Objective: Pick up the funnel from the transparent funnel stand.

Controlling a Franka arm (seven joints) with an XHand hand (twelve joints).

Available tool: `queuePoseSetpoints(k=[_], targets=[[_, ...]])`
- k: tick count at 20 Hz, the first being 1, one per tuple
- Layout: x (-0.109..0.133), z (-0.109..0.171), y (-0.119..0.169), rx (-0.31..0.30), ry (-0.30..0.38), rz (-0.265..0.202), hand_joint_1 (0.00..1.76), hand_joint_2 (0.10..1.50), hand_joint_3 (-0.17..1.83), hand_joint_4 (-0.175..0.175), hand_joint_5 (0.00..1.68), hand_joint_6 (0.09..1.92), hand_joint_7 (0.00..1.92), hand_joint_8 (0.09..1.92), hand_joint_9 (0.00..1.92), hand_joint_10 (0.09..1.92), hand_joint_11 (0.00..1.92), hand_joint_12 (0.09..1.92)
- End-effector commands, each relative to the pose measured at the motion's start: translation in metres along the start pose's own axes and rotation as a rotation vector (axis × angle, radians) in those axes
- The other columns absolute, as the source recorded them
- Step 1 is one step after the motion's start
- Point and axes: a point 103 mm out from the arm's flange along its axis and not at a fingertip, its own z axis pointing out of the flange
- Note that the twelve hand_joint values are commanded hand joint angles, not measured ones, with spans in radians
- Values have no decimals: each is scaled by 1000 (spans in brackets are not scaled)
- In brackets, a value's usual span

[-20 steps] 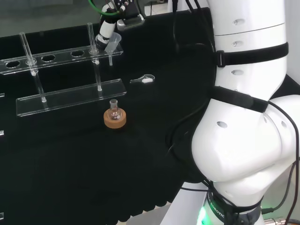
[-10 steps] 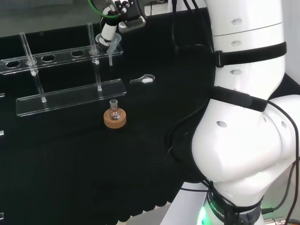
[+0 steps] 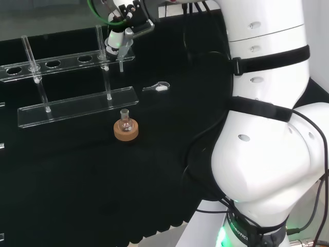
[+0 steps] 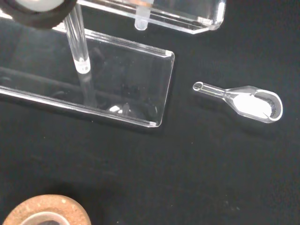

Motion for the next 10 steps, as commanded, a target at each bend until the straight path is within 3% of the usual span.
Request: queuePoseSetpoints(k=[1,6,10], targets=[[0,-3,3,-18,-23,-32,683,703,364,-17,422,87,110,618,326,689,240,1356],[-9,-9,-5,-88,-48,2,695,748,380,-15,570,126,220,622,421,637,286,1329],[-13,-12,-7,-89,-31,19,723,770,377,-2,662,411,283,608,486,576,323,1309]])
